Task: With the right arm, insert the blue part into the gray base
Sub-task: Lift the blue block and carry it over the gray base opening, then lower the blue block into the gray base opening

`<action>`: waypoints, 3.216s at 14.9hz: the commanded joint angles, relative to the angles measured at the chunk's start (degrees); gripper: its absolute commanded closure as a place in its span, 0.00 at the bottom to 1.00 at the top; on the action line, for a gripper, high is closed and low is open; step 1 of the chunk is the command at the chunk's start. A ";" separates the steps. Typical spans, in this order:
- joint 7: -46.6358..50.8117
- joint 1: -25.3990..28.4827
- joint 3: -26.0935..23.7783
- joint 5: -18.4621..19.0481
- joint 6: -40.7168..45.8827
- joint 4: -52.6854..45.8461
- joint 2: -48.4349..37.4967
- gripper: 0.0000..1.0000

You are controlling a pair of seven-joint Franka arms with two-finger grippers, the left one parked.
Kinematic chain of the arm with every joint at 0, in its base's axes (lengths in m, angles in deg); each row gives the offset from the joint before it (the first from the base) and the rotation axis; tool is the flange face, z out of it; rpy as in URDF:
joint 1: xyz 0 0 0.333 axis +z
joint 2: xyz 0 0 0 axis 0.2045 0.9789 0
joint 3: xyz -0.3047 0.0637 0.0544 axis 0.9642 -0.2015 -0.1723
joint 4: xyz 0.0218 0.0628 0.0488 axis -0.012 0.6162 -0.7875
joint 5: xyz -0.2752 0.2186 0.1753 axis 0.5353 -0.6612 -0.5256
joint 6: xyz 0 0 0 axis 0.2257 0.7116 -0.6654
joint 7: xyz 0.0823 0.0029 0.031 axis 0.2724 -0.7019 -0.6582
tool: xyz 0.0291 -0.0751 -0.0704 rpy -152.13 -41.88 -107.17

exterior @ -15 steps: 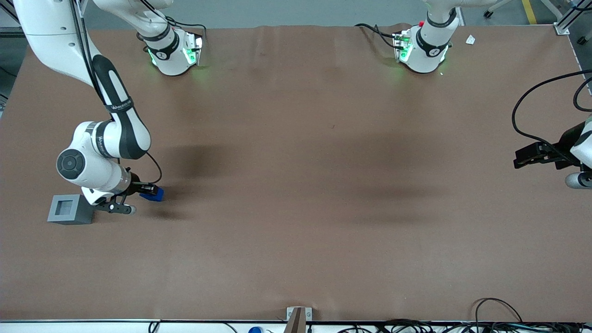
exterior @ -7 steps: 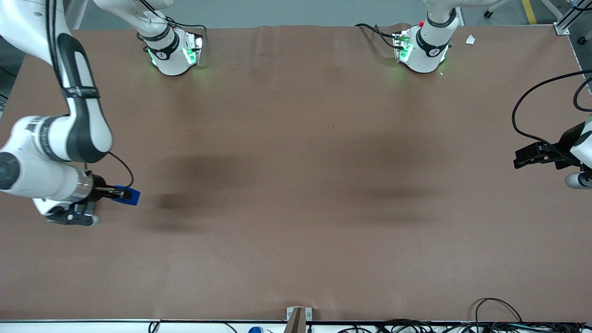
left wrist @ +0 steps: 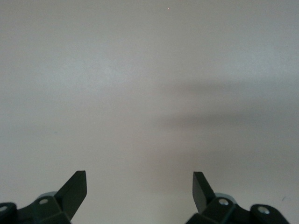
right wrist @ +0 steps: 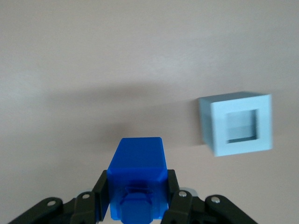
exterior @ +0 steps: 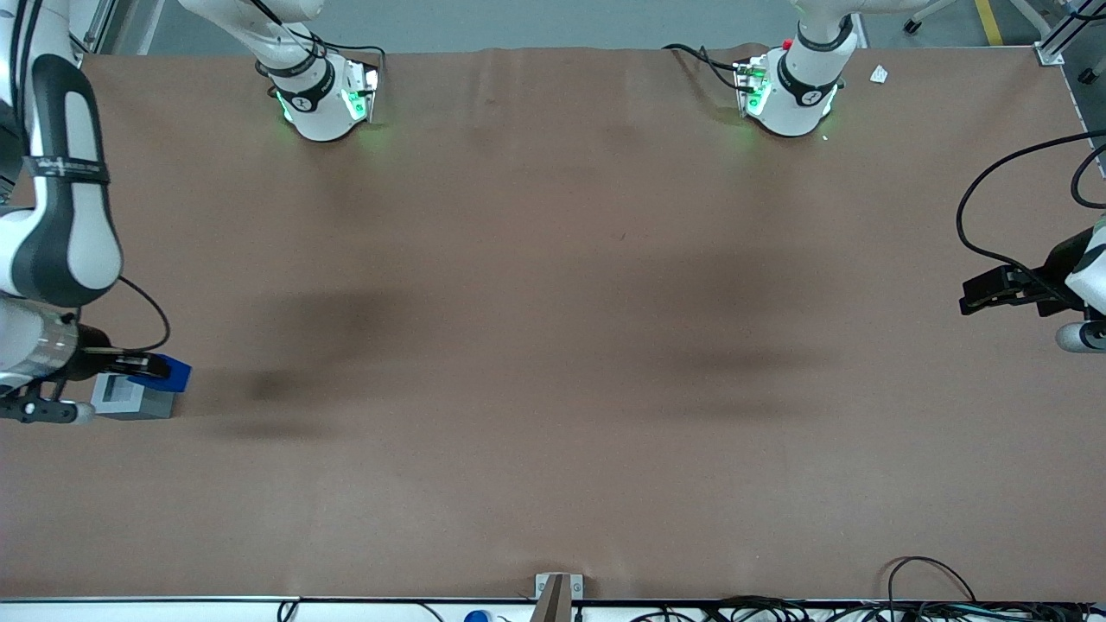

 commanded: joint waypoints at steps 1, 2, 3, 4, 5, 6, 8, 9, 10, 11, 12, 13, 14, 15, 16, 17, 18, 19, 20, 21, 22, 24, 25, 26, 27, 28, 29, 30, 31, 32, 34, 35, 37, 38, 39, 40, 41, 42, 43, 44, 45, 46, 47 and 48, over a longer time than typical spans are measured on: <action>-7.17 -4.28 -0.89 0.52 0.01 -1.79 2.27 1.00; -8.31 -5.42 -0.89 0.61 0.09 -2.93 3.15 1.00; -9.98 -5.60 -0.89 0.96 0.36 -4.24 4.20 1.00; -11.91 -6.04 -0.89 1.83 0.10 -4.69 4.99 1.00; -13.06 -6.74 -0.89 2.19 0.01 -4.78 5.87 1.00; -13.77 -7.88 -0.89 2.19 0.01 -4.87 6.75 1.00; -14.48 -9.47 -0.89 1.84 -0.52 -8.27 9.55 1.00; -14.48 -10.17 -0.98 1.76 -0.43 -9.78 10.79 1.00; -14.48 -10.52 -0.98 1.67 -0.52 -10.92 11.59 1.00; -14.39 -10.96 -0.98 1.49 -0.35 -12.07 12.20 1.00; -14.21 -11.14 -1.07 1.40 -0.34 -12.51 12.47 1.00; -13.69 -11.14 -1.07 1.32 -0.52 -12.60 12.65 1.00; -12.64 -11.23 -1.07 1.23 -0.52 -12.78 12.91 1.00; -10.98 -11.14 -1.07 1.14 -0.35 -13.22 13.17 1.00; -10.44 -11.14 -1.07 1.14 -0.34 -13.39 13.52 1.00; -10.43 -11.14 -1.07 1.23 -0.43 -13.40 13.79 1.00; -10.35 -10.97 -1.16 1.23 -0.43 -13.48 14.05 1.00; -10.35 -10.88 -1.16 1.23 -0.52 -13.40 14.23 1.00; -10.26 -10.88 -1.16 1.14 -0.43 -13.40 14.32 1.00; -10.26 -10.88 -1.16 1.14 -0.43 -13.40 14.67 1.00; -10.08 -10.97 -1.16 1.14 -0.34 -13.40 14.84 1.00; -9.64 -11.14 -1.16 1.23 0.01 -13.40 15.11 1.00; -9.64 -11.14 -1.16 1.23 0.01 -13.40 15.20 1.00; -9.64 -11.23 -1.16 1.23 0.01 -13.40 15.28 1.00; -9.73 -11.32 -1.16 1.23 0.01 -13.40 15.37 1.00; -9.64 -11.41 -1.07 1.31 -0.08 -13.40 15.37 1.00; -9.73 -11.41 -1.07 1.31 -0.17 -13.40 15.37 1.00; -9.82 -11.41 -1.07 1.31 -0.25 -13.48 15.37 1.00; -9.91 -11.41 -1.07 1.40 -0.26 -13.48 15.37 1.00; -10.17 -11.58 -1.07 1.40 -0.26 -13.48 15.37 1.00; -10.34 -11.93 -1.07 1.66 0.09 -13.40 15.37 1.00; -10.35 -11.93 -1.07 1.84 0.18 -13.40 15.37 1.00; -10.35 -11.93 -1.07 1.93 0.45 -13.40 15.46 1.00; -10.35 -11.85 -1.07 1.93 0.53 -13.40 15.46 1.00; -10.26 -11.85 -1.07 1.93 1.14 -13.40 15.46 1.00; -10.26 -11.67 -1.07 1.93 1.41 -13.40 15.46 1.00; -10.26 -11.58 -1.07 1.93 2.20 -13.40 15.46 1.00; -10.26 -11.32 -1.07 2.02 2.47 -13.40 15.46 1.00; -10.26 -11.32 -1.07 2.02 2.56 -13.48 15.37 1.00; -10.26 -11.23 -0.98 2.02 2.56 -13.48 15.37 1.00; -10.26 -11.32 -0.98 2.10 2.47 -13.48 15.46 1.00; -10.26 -11.32 -0.98 2.11 2.38 -13.57 15.46 1.00; -10.34 -11.23 -0.98 2.11 2.38 -13.57 15.46 1.00; -10.43 -11.23 -0.98 2.19 2.38 -14.01 15.72 1.00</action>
